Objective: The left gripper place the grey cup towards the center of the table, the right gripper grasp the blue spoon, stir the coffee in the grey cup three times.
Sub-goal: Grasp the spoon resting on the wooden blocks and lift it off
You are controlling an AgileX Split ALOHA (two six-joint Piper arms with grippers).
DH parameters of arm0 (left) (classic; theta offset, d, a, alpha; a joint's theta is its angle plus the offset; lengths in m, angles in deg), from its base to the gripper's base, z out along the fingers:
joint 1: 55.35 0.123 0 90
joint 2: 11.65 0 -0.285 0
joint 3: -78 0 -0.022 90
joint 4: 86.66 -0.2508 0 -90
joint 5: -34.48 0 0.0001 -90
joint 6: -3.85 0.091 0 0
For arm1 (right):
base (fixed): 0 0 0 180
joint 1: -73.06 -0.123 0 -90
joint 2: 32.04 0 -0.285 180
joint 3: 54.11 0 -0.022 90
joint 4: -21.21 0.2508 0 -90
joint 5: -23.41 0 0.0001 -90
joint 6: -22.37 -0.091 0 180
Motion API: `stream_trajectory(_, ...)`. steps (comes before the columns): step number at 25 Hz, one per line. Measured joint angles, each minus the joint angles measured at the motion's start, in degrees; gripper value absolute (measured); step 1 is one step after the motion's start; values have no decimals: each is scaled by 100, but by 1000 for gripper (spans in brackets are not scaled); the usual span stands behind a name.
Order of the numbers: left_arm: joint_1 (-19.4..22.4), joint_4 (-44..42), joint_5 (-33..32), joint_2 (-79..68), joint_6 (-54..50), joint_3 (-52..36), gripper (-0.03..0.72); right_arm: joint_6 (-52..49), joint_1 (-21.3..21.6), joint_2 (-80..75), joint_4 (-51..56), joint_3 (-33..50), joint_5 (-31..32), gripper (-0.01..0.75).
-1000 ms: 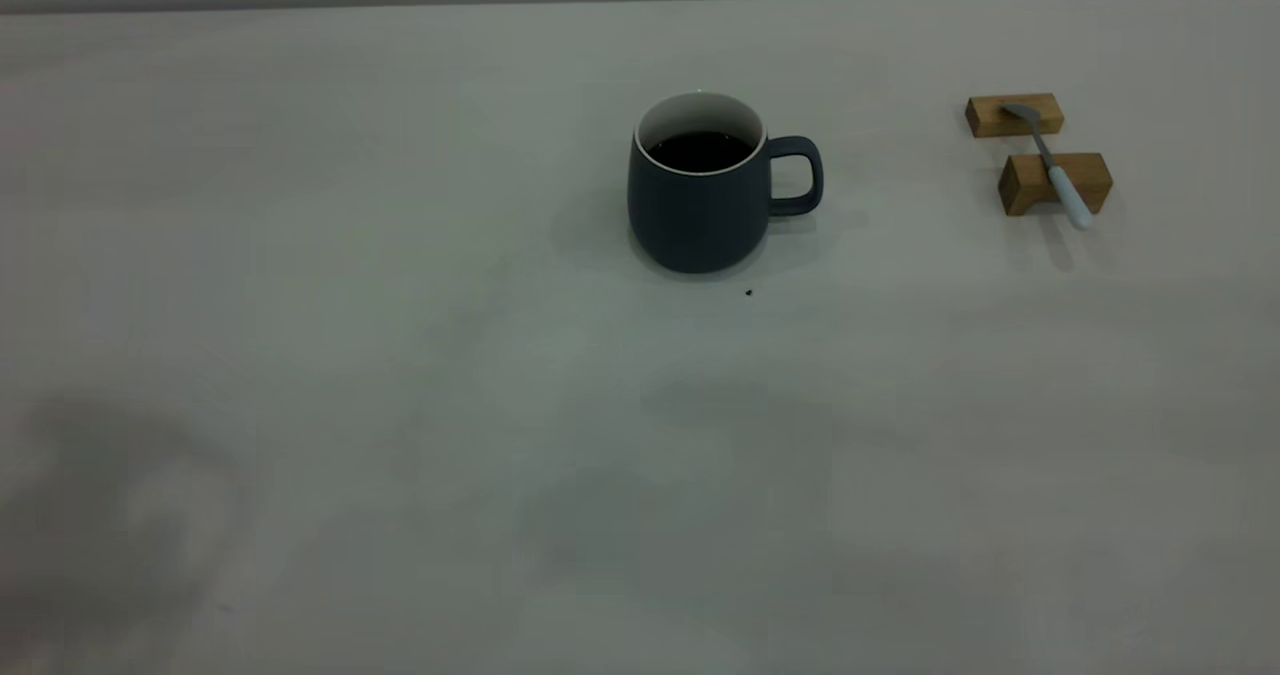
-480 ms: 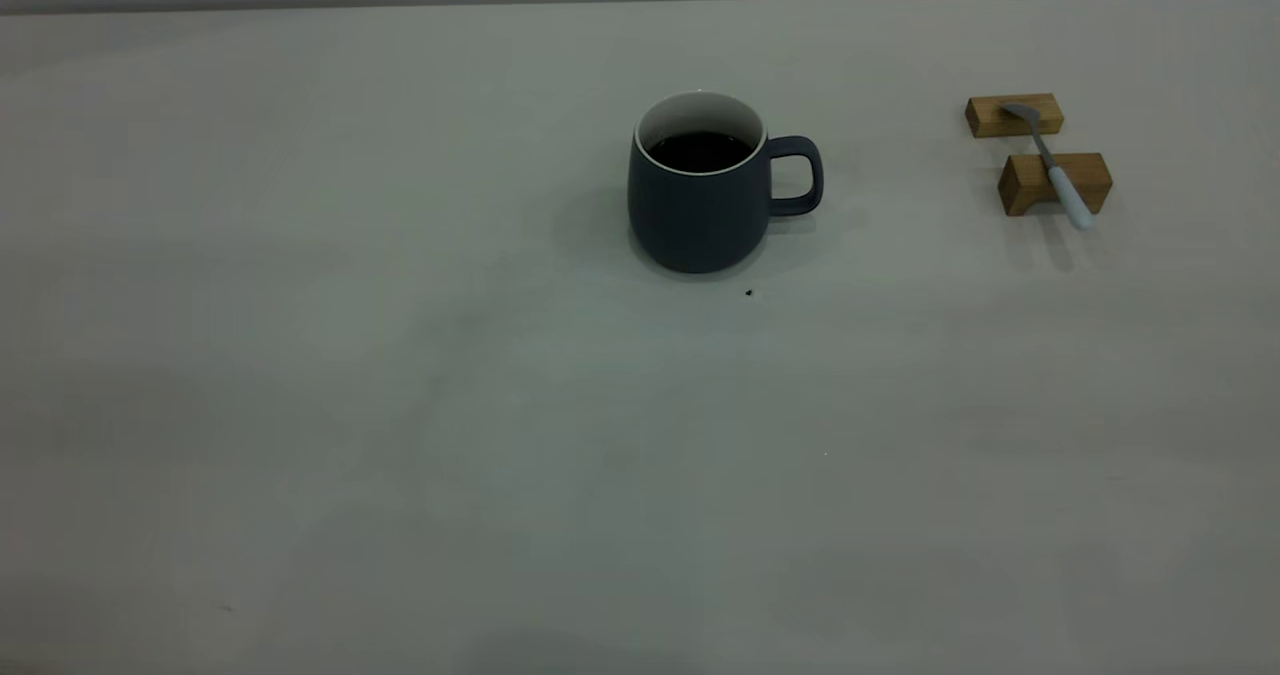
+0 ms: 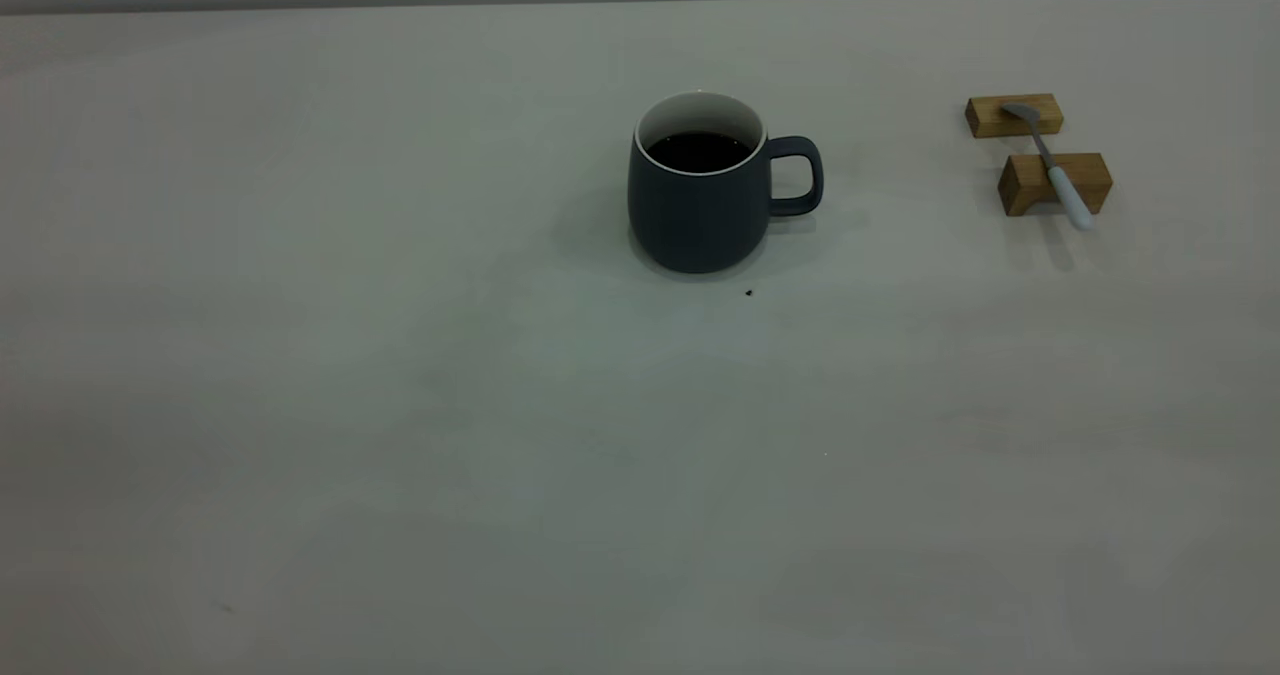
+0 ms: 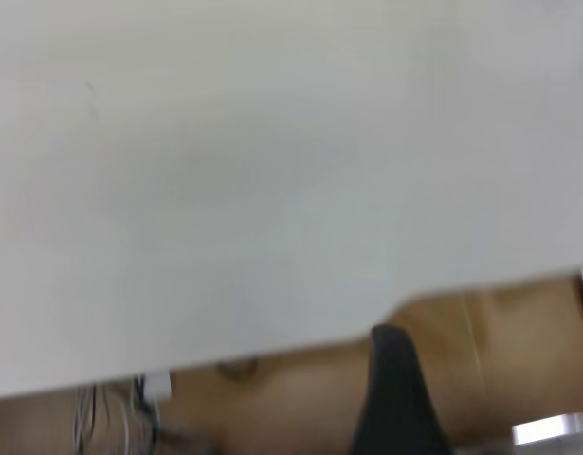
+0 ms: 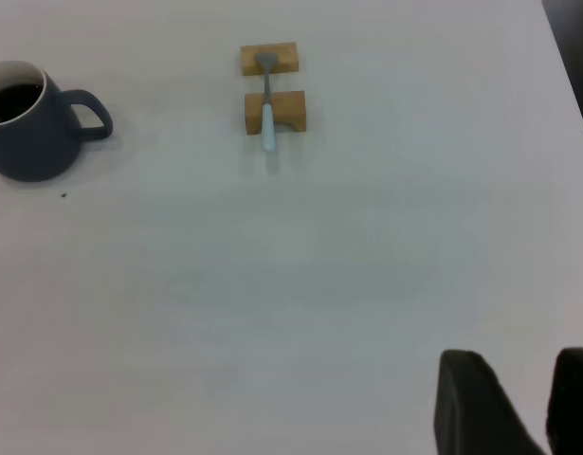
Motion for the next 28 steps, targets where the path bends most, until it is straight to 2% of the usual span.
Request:
stream_trajectory(5,769,0,-78,931,0,0,585,0,0,0,0,0,0,237)
stream_trajectory(8,1059,0,-129,1075,0,0,585,0,0,0,0,0,0,237)
stream_trajectory(25,1110,0,-129,1081,0,0,585,0,0,0,81,0,-8,237)
stream_trajectory(28,1110,0,-129,1081,0,0,585,0,0,0,178,0,-176,237)
